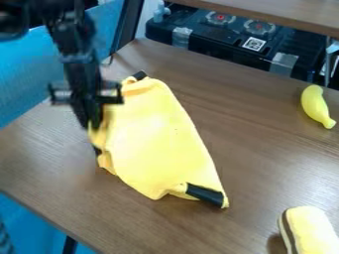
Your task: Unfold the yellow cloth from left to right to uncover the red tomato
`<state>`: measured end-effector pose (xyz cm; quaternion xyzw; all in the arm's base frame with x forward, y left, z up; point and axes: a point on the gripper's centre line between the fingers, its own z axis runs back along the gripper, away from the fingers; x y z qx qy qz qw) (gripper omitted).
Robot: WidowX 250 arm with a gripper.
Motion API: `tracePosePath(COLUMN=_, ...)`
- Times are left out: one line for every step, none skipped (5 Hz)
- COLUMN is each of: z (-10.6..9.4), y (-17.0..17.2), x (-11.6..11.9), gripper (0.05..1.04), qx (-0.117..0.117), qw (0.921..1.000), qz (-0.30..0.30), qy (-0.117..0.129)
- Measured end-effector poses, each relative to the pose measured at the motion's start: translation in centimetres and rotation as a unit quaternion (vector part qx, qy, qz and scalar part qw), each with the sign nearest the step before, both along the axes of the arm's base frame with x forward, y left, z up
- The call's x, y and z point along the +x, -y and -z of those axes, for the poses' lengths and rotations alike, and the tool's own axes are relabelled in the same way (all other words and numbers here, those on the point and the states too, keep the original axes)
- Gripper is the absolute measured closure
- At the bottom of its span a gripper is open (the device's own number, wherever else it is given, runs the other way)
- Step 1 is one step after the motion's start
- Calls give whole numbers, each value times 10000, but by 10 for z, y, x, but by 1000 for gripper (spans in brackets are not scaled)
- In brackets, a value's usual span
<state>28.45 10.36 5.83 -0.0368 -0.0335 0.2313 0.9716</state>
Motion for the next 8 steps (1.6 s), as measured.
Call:
tracePosePath(z=-18, y=7, x=7, gripper=1024, qx=-268, qw=9996, qz=-50, qy=-27)
tracePosePath(z=-21, y=8, x=6, gripper=1024, qx=-320, qw=9994, qz=-70, qy=-91)
tracePosePath(z=-15, y=13, x=18, gripper=1025, qx=-420, qw=9989, qz=-175, qy=-127)
tracePosePath(z=-22, y=33, x=44, gripper=1025, qx=-668, qw=9970, qz=-374, qy=-107)
tracePosePath(z=-35, y=59, x=69, gripper=1025, qx=-945, qw=9938, qz=-573, qy=-82)
tracePosePath(z=-41, y=85, x=93, gripper=1025, qx=-1062, qw=9920, qz=-676, qy=-90)
tracePosePath(z=-32, y=102, x=107, gripper=1025, qx=-1042, qw=9921, qz=-692, qy=-111)
tracePosePath(z=-20, y=121, x=120, gripper=1025, qx=-994, qw=9926, qz=-680, qy=-159)
